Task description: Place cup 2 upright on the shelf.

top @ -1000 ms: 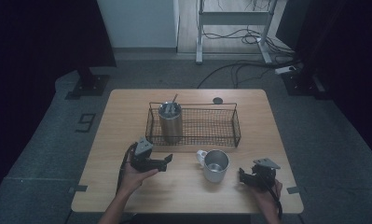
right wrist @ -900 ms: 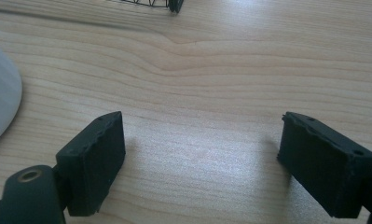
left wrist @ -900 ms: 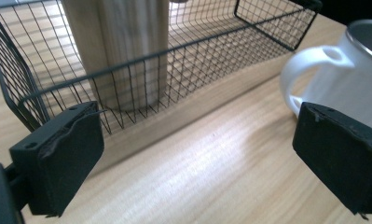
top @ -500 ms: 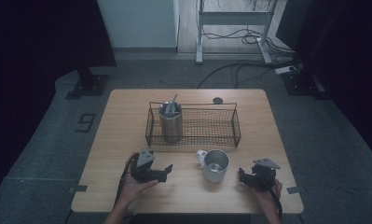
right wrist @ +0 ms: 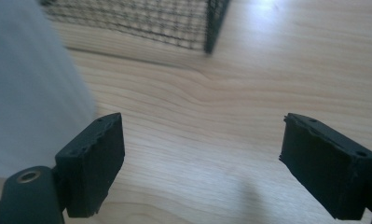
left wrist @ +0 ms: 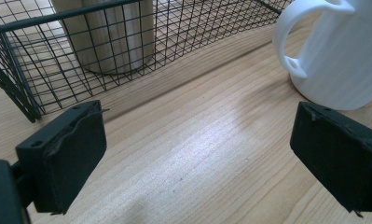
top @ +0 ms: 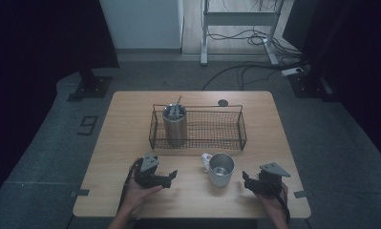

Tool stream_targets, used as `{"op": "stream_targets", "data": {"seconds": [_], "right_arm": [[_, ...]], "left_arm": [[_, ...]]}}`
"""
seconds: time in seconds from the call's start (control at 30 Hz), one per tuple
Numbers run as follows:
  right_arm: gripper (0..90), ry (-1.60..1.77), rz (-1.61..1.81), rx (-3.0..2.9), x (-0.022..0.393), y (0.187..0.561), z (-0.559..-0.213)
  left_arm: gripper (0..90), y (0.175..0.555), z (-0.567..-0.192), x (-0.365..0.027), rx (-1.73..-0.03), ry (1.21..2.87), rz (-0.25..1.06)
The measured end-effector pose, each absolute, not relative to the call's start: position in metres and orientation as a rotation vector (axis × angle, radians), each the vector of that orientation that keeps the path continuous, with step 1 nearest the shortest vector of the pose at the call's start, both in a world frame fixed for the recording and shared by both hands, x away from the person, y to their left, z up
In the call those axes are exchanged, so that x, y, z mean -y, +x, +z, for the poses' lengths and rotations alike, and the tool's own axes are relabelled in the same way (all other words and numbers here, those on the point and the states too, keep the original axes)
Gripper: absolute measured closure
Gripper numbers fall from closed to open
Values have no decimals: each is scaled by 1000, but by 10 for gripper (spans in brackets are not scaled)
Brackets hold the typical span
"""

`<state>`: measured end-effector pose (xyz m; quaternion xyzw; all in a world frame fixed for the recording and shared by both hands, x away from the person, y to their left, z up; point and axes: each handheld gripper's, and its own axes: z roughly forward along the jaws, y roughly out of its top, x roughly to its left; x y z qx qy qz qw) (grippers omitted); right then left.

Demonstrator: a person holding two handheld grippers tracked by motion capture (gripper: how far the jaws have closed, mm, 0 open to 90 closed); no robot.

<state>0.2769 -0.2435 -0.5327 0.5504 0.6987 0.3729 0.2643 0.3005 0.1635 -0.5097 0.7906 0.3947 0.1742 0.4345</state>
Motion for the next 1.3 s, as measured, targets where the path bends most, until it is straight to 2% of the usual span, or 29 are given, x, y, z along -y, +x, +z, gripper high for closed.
{"op": "stream_targets", "data": {"seconds": [0.53,1.3], "right_arm": [[100,1378,1181,-1990,215,265,-508],[30,1258,1254,-2073,177,259,-497]], "left_arm": [[48,299,-512,-167,-988,1961,433],[51,297,-514,-166,-989,1967,427]]}}
